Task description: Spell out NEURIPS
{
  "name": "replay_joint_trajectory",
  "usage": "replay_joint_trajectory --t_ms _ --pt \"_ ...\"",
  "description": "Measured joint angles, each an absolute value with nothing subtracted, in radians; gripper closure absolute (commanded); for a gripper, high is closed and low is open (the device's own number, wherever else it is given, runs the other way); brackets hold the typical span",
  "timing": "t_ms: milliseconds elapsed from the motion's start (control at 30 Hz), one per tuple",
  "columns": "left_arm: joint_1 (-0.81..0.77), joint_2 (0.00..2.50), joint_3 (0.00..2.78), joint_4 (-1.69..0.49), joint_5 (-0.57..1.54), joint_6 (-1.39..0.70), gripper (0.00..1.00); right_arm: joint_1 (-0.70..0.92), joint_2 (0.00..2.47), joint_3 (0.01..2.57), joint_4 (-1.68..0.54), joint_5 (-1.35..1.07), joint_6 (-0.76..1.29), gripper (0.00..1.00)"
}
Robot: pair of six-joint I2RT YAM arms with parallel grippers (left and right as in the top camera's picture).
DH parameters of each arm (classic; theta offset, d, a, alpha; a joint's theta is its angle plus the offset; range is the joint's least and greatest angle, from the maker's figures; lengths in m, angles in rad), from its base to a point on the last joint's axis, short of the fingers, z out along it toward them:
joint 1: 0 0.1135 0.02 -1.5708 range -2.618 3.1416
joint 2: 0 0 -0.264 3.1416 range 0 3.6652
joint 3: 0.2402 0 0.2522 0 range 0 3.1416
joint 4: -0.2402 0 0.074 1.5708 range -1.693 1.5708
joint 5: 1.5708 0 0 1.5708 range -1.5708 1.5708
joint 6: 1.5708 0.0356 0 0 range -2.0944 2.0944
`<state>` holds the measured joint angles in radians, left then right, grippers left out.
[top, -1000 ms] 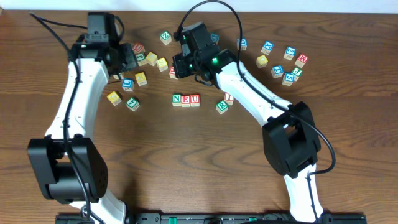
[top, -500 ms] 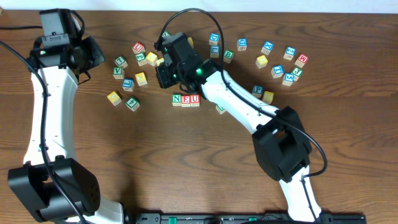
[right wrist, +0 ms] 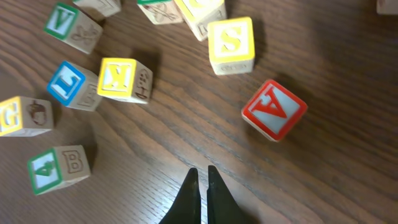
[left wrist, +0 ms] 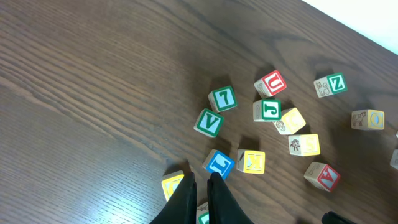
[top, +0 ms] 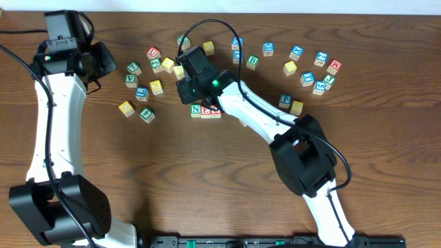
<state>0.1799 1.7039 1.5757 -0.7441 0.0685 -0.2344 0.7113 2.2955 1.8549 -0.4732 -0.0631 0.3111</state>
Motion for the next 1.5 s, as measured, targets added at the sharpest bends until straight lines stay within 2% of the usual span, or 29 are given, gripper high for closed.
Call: replay_joint_trajectory --t_ms 733,1500 --pt "0.18 1.704 1.576 -0.744 0.068 -0.234 0.92 0.712 2.32 1.855 -0.614 -0.044 0.33 0.99" --pt "0.18 1.704 1.576 -0.744 0.068 -0.234 0.92 0.713 2.32 1.855 -0.635 -0.044 0.331 0.99"
